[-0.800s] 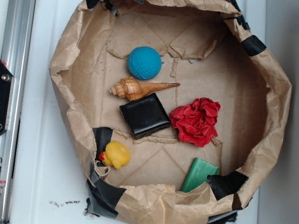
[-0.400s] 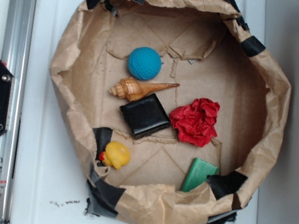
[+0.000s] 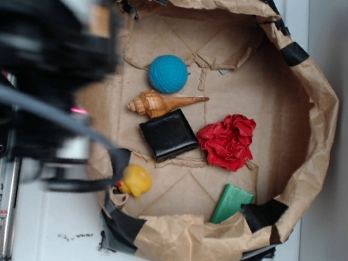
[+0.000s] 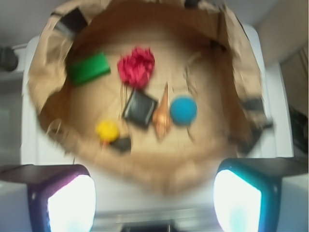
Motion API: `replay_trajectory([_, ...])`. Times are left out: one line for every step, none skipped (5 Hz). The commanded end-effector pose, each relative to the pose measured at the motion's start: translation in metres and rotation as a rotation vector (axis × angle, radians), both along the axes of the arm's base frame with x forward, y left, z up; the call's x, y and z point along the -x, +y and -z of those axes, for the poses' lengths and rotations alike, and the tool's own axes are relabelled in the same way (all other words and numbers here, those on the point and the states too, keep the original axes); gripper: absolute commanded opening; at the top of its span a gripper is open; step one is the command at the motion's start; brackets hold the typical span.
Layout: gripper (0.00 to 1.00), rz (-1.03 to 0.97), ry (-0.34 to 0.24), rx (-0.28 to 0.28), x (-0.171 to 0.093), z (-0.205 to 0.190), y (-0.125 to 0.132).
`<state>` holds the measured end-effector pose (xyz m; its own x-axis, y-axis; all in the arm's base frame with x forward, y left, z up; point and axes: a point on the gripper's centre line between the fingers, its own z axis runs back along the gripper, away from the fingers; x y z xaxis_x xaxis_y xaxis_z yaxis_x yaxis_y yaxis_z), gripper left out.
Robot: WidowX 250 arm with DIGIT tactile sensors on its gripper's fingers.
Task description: Grab the black box.
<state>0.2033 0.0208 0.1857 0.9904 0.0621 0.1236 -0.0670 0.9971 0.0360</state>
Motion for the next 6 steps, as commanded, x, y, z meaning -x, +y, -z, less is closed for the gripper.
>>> replay_trajectory([1.00,0.074,0.156,0.086,-0.0207,0.0753,-0.0101])
replay_trajectory([1.00,0.137,0.156,0.100,-0.0120,0.0757,-0.0147])
replay_trajectory([1.00,0.137,0.156,0.100,-0.0120,0.0757,-0.0147])
replay_trajectory([1.00,0.137,0.156,0.100,-0.0120,0.0757,-0.0147])
replay_trajectory([1.00,0.137,0.156,0.100,-0.0120,0.0757,-0.0147])
replay_trajectory([1.00,0.137,0.156,0.100,-0.0120,0.0757,-0.0147])
